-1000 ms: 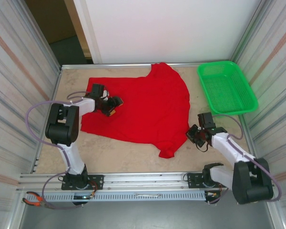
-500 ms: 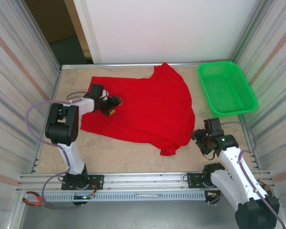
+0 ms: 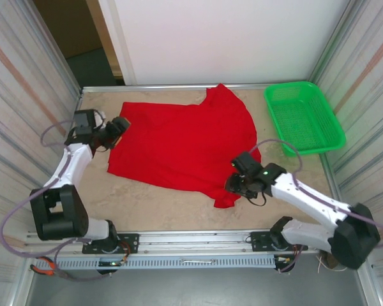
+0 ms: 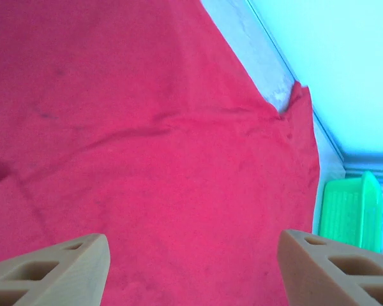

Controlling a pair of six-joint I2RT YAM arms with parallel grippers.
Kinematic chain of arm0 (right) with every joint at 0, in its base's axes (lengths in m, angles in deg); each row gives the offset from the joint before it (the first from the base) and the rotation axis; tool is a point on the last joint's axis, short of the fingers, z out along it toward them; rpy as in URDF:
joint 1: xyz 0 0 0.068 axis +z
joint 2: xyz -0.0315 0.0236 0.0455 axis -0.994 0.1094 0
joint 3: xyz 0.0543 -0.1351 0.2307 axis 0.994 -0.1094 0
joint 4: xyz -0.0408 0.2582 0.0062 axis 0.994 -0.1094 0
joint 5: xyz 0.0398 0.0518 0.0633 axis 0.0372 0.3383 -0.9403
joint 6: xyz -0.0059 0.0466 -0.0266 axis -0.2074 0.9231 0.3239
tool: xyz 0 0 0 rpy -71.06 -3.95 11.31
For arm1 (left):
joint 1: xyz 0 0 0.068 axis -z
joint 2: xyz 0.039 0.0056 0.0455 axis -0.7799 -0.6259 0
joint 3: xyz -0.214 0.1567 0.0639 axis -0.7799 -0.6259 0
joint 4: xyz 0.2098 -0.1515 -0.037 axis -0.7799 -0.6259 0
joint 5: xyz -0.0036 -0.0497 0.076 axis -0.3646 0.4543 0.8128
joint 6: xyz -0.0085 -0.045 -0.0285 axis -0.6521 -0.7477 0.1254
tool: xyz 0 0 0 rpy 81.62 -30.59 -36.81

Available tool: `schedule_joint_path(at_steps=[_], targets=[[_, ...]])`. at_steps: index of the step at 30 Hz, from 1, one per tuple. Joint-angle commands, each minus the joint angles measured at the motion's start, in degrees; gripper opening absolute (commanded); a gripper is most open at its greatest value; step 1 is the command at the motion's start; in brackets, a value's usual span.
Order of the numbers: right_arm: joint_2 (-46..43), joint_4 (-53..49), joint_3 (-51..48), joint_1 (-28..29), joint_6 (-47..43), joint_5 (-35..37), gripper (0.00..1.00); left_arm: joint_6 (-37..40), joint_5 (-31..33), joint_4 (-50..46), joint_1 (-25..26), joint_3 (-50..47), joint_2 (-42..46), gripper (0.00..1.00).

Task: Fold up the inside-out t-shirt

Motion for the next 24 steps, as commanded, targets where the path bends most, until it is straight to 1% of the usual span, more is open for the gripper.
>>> schedule_joint_path(at_steps=[1,6,11,13,14,16,18,20,21,24], targets=[[5.41,2.80,2.68,4.10,0.74,4.14,0.42,2.14,-2.07,-5.10,-2.43,-3.12,1.95,0.71],[12.21,3.25,5.25,7.34,1.09,6.27,0.35,2.64,-3.37,-5.53,-4.09,-4.26,3.26,0.70],[13.52,3.53,5.14,7.64,1.70,6.64,0.24,3.07,-3.69,-5.99,-4.45,-4.21,3.66,0.70],[13.25,3.49,4.80,7.64,2.12,6.80,0.24,3.08,-3.63,-6.04,-4.68,-4.31,3.94,0.71],[13.08,3.58,4.63,7.56,2.40,6.71,0.28,3.05,-3.67,-6.07,-4.80,-4.35,4.04,0.71],[13.34,3.77,4.52,7.47,2.77,6.17,0.39,3.19,-3.69,-6.23,-4.95,-4.46,4.40,0.71],[13.76,4.12,4.39,7.46,2.95,5.77,0.39,3.52,-3.55,-6.69,-5.05,-4.32,4.65,0.71],[14.20,4.68,4.12,7.46,3.14,5.46,0.33,4.18,-1.86,-8.58,-5.07,-3.94,4.59,0.71],[14.23,4.86,4.02,7.46,3.18,5.42,0.27,4.44,-0.61,-9.93,-5.13,-3.74,4.30,0.71],[12.97,4.54,3.73,7.48,3.16,5.35,0.01,4.98,2.78,-14.07,-5.29,-3.18,2.92,0.71]])
